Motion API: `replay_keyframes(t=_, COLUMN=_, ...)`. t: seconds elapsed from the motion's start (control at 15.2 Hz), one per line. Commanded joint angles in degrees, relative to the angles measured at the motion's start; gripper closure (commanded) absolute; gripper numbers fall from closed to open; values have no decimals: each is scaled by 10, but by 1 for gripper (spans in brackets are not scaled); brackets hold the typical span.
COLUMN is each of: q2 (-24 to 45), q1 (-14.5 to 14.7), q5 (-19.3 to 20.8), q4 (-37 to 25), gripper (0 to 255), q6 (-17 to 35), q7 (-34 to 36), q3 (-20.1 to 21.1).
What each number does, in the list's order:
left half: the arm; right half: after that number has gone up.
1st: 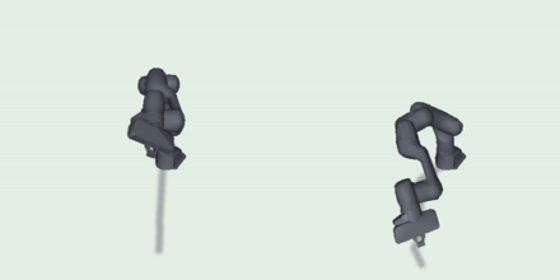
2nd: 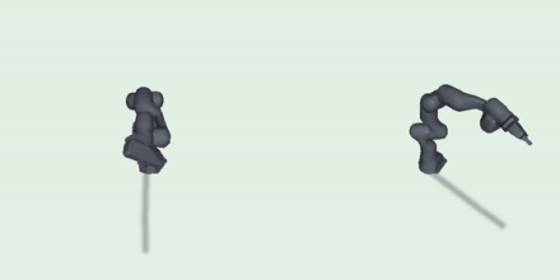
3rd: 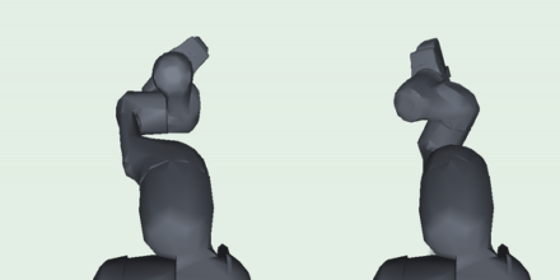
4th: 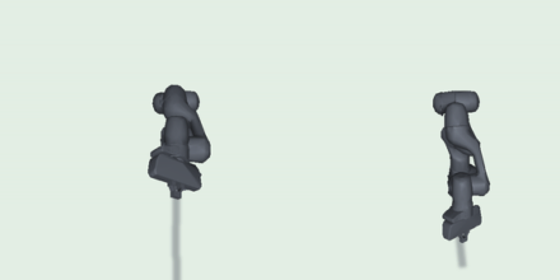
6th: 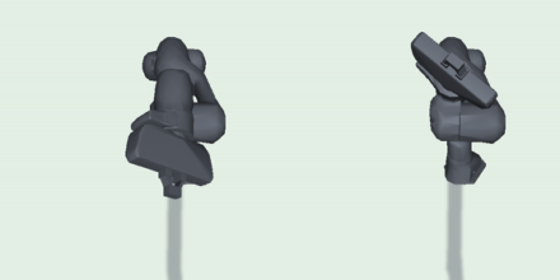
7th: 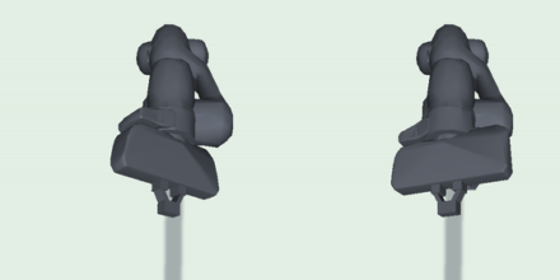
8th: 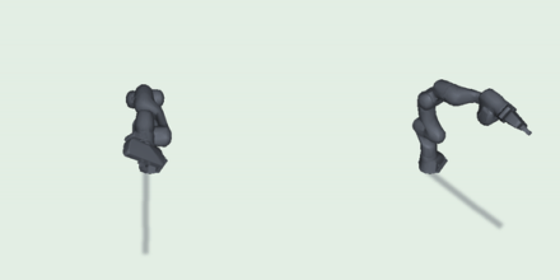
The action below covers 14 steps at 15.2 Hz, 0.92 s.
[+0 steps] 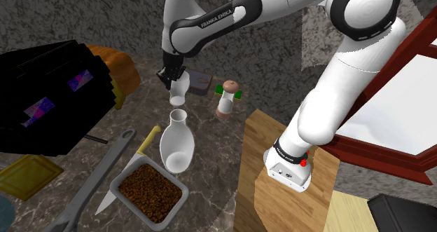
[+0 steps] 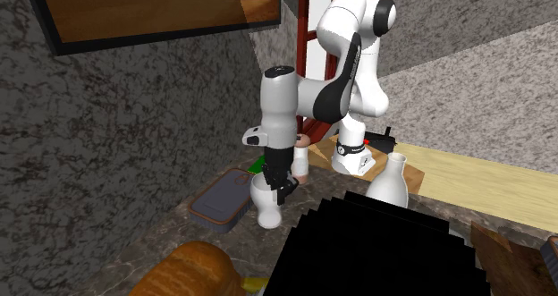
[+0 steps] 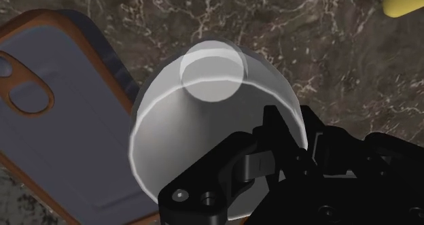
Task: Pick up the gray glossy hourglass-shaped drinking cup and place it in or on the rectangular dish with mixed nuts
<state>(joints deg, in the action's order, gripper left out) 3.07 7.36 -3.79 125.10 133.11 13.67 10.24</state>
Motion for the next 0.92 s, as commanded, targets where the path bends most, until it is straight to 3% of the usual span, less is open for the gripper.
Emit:
replay_keyframes(t=0.0, q2=1, q1=0, q5=0, q4=0, gripper=255, q6=0, q7=0, q3=0)
replay_keyframes(t=0.86, q2=-43, q1=-2, q5=-5, q4=-53, gripper=255, q6=-97, q7=0, q3=-1)
